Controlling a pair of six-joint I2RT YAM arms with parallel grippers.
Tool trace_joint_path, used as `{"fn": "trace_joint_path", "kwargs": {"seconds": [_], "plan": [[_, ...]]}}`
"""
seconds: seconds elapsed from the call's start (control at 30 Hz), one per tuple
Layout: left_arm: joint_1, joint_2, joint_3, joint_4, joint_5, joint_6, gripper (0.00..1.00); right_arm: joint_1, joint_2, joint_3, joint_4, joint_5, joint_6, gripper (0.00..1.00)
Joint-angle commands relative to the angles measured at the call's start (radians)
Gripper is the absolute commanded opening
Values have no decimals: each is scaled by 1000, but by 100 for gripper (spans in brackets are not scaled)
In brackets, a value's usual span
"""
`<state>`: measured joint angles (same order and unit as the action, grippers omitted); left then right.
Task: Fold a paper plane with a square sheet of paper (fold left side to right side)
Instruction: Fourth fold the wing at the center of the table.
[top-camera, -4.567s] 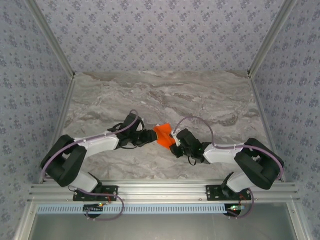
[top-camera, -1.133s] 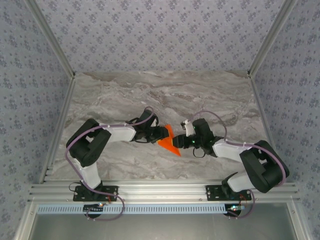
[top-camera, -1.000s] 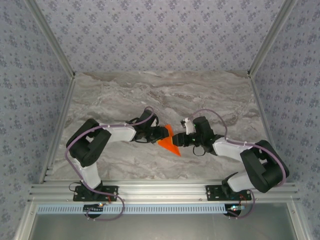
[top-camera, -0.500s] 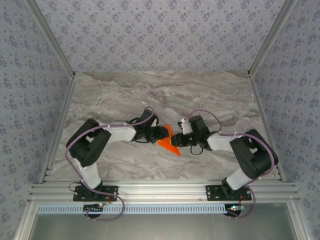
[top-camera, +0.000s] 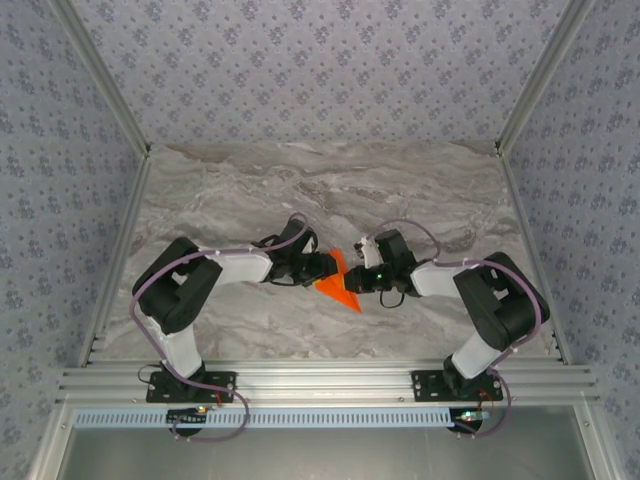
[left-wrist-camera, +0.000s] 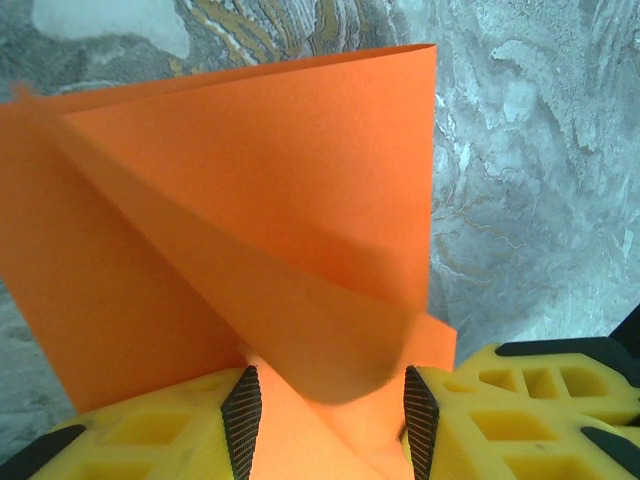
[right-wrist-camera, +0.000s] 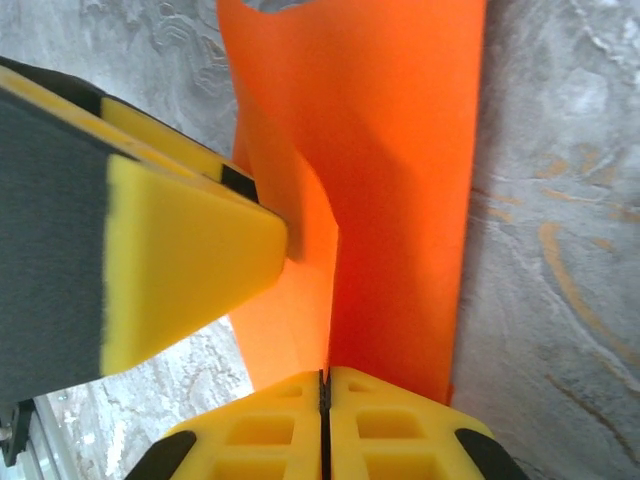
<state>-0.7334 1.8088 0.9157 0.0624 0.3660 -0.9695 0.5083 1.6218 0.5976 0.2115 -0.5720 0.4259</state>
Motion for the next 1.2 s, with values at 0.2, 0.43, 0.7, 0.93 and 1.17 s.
{"fn": "trace_joint_path", "kwargs": {"seconds": [0.2, 0.43, 0.7, 0.93, 1.17], "plan": [[-3, -2, 10, -80, -37, 25, 45, -36, 3, 14, -35, 10, -34, 7], [-4, 1, 11, -83, -38, 26, 45, -39, 27, 22, -50, 14, -47, 7], [-3, -2, 11, -84, -38, 25, 45, -31, 67, 49, -96, 31, -69, 6], [-4, -5, 12, -85, -34, 32, 45, -28, 84, 60, -143, 69, -74, 6], [-4, -83, 45, -160, -69, 93, 38, -17, 109, 58, -192, 96, -87, 6]]}}
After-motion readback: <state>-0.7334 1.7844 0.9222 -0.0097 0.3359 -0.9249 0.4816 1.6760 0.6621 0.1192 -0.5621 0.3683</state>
